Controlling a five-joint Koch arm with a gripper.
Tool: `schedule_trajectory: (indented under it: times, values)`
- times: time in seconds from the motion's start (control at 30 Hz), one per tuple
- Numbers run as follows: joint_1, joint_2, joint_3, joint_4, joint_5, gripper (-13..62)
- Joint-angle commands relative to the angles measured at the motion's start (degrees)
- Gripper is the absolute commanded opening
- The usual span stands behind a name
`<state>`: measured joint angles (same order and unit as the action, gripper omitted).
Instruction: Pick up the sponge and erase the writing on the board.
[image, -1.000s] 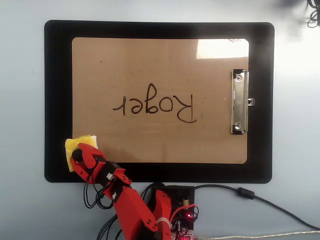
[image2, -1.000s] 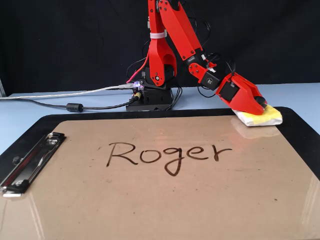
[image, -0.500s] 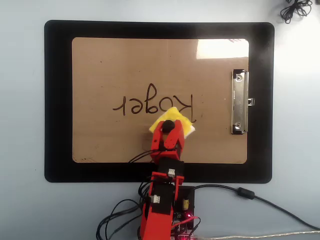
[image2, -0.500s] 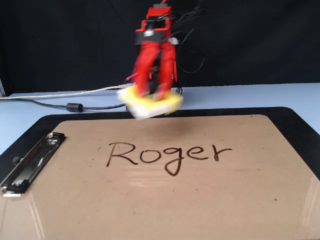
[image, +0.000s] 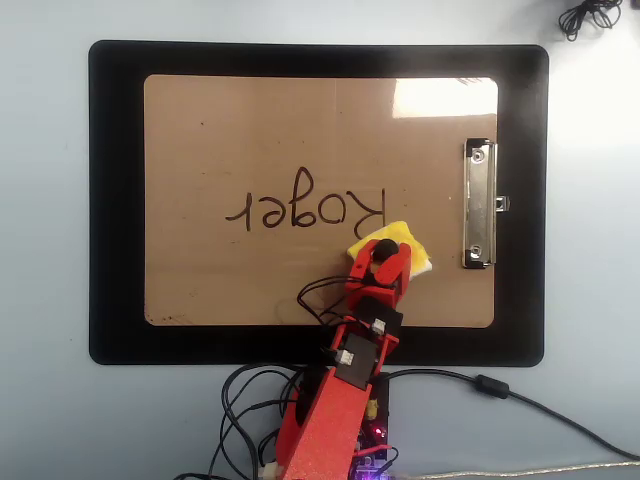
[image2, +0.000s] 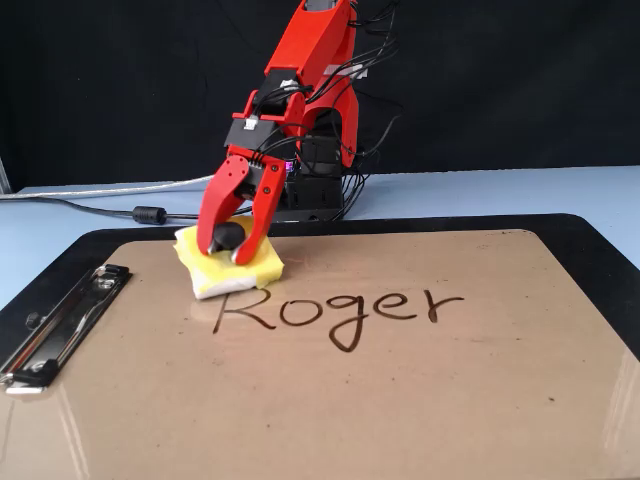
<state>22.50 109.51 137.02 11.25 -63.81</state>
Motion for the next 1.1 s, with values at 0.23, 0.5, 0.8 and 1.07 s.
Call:
schedule_trajectory:
  times: [0.23, 0.5, 0.8, 1.07]
  values:
    - [-3.16, -20.74, -6.68, -26.54, -10.37, -8.0]
    - [-4.66, -24.08, -8.44, -28.65, -11.69, -8.0]
    - [-4.57, 1.49, 17.84, -29.44, -11.95, -8.0]
    - [-3.25, -31.46, -10.02, -37.79, -21.18, -8.0]
